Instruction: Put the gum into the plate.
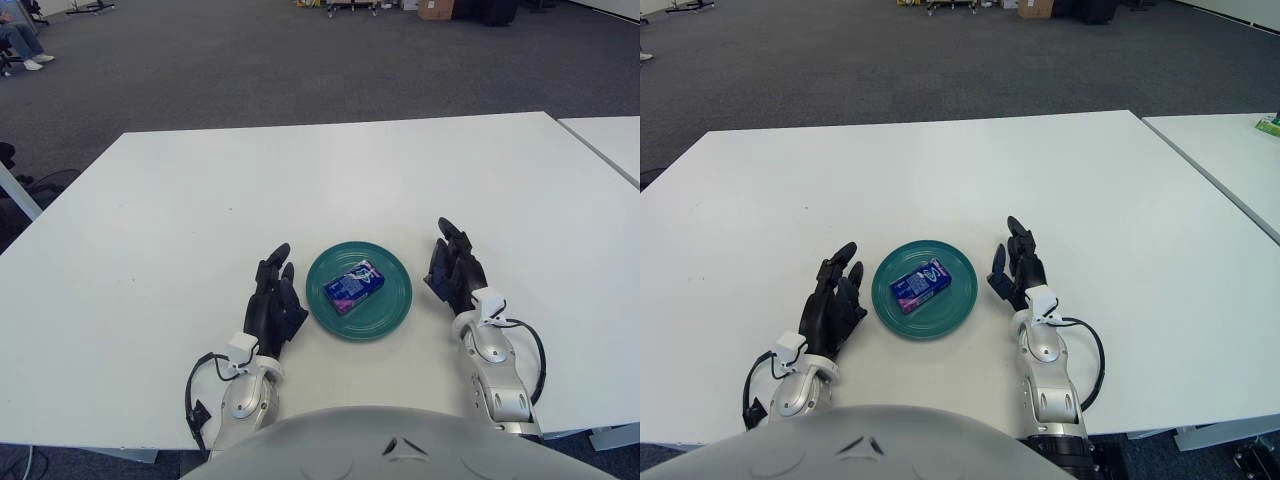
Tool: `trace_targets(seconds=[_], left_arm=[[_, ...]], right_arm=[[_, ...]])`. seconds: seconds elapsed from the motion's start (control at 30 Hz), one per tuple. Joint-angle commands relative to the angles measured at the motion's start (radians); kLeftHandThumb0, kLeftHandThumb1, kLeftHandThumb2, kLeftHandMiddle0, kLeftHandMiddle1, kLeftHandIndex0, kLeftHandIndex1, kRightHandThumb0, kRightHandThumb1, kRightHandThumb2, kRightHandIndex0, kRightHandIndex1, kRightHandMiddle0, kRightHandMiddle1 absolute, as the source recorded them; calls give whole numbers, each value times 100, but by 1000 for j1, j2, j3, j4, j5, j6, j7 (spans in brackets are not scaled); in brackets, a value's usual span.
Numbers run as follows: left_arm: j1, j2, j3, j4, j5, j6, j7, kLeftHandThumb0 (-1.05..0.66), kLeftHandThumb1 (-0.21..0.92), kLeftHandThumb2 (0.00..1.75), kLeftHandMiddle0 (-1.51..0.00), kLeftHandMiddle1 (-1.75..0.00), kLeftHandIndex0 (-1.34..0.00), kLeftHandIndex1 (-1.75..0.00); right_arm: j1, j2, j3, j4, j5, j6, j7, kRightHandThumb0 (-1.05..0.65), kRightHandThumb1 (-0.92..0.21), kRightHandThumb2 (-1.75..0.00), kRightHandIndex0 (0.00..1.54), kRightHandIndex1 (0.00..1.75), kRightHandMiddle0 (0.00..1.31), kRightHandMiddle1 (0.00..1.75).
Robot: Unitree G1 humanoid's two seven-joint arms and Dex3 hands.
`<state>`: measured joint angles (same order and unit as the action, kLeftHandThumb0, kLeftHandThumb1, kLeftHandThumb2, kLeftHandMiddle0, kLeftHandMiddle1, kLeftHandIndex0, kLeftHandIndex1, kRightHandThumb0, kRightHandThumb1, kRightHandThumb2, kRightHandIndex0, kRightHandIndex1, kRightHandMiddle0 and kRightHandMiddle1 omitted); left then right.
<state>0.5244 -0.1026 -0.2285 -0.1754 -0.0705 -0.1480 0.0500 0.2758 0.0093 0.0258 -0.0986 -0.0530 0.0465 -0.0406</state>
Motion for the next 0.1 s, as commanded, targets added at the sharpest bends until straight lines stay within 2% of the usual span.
trace_targets(seconds=[0.0, 0.07], left_arm=[[11, 6, 7, -3, 8, 23, 0, -83, 92, 103, -18, 0, 0, -57], [15, 4, 7, -8, 6, 25, 0, -83, 92, 103, -18, 0, 0, -57]], right_arm=[[33, -5, -2, 60, -1, 48, 4, -76, -92, -98, 7, 0, 0, 22], [33, -6, -2, 69, -2, 41, 2, -76, -92, -98, 6, 0, 0, 22]])
